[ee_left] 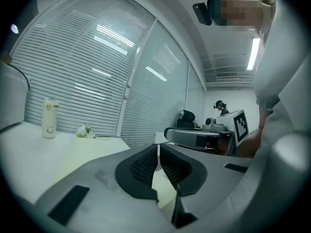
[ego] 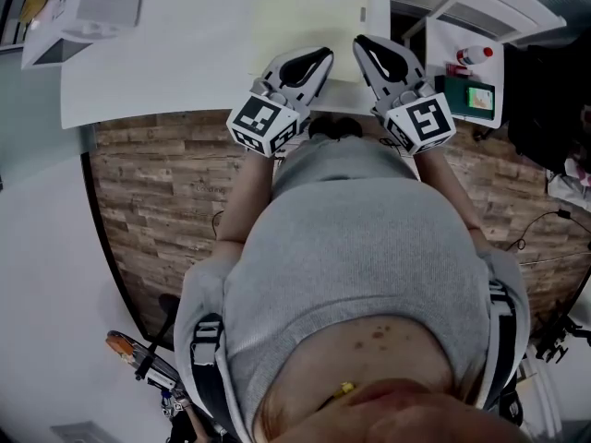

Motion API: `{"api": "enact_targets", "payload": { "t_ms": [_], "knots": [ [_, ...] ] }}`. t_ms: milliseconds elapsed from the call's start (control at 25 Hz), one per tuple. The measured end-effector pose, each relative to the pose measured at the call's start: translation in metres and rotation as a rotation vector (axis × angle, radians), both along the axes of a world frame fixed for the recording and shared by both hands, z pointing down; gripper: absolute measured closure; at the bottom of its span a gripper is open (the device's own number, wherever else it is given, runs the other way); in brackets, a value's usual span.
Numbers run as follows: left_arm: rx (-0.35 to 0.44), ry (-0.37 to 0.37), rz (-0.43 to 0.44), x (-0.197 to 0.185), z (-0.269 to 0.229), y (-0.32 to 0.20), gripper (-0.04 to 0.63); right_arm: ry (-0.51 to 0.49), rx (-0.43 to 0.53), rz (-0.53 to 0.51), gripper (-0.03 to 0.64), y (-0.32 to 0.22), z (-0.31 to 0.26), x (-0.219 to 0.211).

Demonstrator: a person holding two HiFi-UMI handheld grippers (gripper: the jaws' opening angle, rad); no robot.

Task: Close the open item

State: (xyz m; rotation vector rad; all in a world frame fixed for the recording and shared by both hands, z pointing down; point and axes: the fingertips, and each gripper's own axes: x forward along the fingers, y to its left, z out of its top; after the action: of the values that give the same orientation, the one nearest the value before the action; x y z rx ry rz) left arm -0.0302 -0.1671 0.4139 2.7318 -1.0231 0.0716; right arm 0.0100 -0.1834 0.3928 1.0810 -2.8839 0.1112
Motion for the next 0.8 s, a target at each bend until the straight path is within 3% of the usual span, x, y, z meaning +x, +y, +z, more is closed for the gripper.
{"api": "enact_targets", "payload": {
  "t_ms": [400, 600, 800],
  "knots": [
    [0.046, 0.022, -0.084, 0.011, -0.004, 0.001, 0.572, -0.029, 0.029, -0.087, 0.54, 0.009, 0.0, 0.008],
    [0.022, 0.027, -0.117, 0.017, 0.01, 0.015, 0.572, -0.034, 0.01, -0.136, 0.54, 0.017, 0.006, 0.009],
    [0.065, 0.042, -0.133, 0.013, -0.002, 0.015, 0.572, -0.028, 0.022, -0.127, 0.54, 0.022, 0.002, 0.009]
  ]
}}
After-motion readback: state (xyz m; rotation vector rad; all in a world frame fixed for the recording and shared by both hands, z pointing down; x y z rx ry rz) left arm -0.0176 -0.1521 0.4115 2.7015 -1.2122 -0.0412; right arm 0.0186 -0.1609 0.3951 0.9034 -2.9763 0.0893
